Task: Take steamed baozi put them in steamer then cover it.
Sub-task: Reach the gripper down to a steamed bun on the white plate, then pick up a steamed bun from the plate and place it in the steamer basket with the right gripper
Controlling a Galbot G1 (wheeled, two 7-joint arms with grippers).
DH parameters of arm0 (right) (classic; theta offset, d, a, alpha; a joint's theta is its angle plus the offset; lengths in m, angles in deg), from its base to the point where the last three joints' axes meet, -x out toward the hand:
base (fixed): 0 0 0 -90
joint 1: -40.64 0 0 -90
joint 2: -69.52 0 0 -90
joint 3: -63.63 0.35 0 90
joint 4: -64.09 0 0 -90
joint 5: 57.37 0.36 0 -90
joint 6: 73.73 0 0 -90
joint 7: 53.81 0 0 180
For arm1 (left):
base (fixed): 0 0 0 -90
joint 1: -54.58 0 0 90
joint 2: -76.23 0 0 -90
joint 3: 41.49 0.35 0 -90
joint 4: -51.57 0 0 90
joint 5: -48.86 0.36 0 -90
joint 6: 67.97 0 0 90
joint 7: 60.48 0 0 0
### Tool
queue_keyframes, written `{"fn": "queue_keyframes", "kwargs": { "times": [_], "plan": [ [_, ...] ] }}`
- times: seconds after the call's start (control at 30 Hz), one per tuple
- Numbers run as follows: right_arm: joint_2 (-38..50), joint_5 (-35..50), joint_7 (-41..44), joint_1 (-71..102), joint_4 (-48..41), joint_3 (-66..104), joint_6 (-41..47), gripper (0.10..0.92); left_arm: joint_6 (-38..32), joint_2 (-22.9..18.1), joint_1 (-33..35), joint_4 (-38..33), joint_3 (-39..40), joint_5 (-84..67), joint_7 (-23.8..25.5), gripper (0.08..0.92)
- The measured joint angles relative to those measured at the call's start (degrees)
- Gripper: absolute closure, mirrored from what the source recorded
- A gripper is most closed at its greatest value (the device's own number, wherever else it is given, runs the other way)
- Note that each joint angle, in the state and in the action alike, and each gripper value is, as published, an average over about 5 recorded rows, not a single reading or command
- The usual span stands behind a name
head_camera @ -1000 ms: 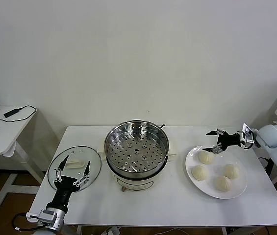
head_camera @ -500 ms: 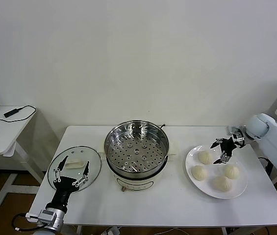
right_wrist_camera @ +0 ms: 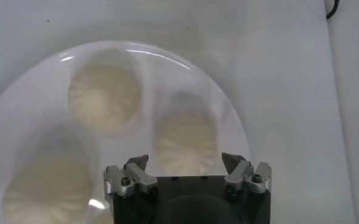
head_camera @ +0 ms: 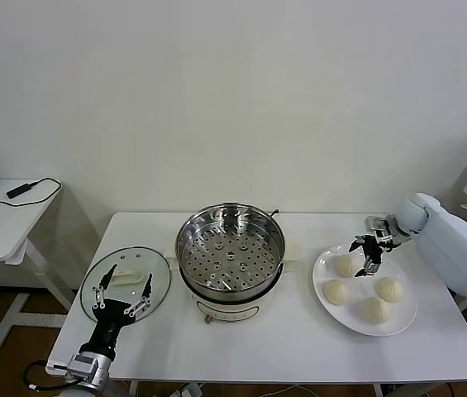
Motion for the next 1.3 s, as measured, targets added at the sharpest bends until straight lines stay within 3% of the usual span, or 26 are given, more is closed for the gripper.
{"fn": "queue_keyframes", "kwargs": {
  "times": [0.37, 0.73, 0.97, 1.3],
  "plan": [
    [-1.8, -1.4, -0.2, 0.0, -1.9, -0.4, -0.8, 0.217, -0.5, 0.0, 0.0, 0.5, 0.1, 0.3, 0.0, 0.177],
    [-2.0, -1.8, -1.0, -0.1, -1.6, -0.8, -1.5, 0.362, -0.9, -0.1, -0.3, 0.8, 0.0, 0.3, 0.0, 0.177],
    [-0.4, -0.5, -0.2, -3.2, 2.5, -3.0, -3.8, 0.371, -0.9, 0.0, -0.6, 0.8, 0.4, 0.3, -0.1, 0.177],
    [-2.3, 2.6, 0.9, -18.5, 11.5, -13.3, -13.6, 0.38, -1.2, 0.5, -0.9, 0.8, 1.0, 0.8, -0.2, 0.177]
  ]
}}
